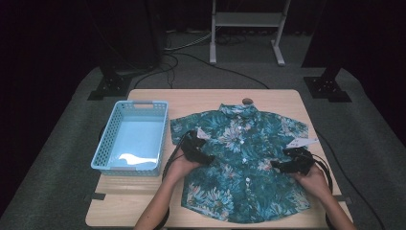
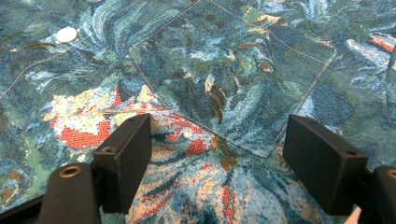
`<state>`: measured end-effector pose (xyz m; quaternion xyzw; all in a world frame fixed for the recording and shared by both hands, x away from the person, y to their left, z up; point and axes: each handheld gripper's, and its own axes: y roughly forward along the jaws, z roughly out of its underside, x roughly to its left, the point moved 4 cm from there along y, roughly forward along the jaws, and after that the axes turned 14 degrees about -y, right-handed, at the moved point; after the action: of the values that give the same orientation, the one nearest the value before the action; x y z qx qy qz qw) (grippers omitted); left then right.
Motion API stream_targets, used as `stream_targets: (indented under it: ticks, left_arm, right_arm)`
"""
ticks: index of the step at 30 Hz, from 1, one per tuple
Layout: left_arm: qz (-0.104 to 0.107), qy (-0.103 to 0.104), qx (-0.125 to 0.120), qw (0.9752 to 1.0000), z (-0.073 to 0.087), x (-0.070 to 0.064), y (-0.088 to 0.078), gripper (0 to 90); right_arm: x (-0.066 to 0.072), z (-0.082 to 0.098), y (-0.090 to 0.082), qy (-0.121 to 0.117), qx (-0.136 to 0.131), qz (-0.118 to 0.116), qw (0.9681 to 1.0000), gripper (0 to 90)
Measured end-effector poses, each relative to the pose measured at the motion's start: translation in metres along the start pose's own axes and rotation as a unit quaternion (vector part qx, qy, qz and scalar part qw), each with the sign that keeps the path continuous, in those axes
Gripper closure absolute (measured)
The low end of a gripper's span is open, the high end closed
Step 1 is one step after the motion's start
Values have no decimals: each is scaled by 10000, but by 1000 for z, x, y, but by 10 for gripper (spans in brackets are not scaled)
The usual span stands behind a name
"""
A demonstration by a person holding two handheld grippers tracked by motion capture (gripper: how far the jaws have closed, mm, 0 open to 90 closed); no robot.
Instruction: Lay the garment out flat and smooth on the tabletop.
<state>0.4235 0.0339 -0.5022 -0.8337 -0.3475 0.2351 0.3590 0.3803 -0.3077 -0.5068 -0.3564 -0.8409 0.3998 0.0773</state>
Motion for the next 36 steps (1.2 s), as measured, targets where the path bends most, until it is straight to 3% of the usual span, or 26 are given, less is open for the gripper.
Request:
stream_targets:
  ticks: [4,9,12,22,32,36]
  left_arm:
    - [45,-2,36,10000,2,-1,-2,142]
    - [164,-18,-27,9999,4,-6,-9,141]
    - [198,23,-139,9997,5,-10,-16,141]
    - [322,123,-361,9988,20,-27,-32,141]
    - [378,147,-480,9980,36,-36,-43,140]
    - [355,255,-473,9979,40,-40,-46,140]
  right_arm:
    - [1,1,-1,26,-56,-26,10000,223]
    - [3,3,-7,249,-146,-62,9996,243]
    - [6,3,-15,227,-277,0,9994,244]
    - [14,15,-33,265,-357,-34,9990,245]
    - [25,29,-47,226,-398,-16,9990,244]
    - [28,33,-50,237,-418,-9,9988,244]
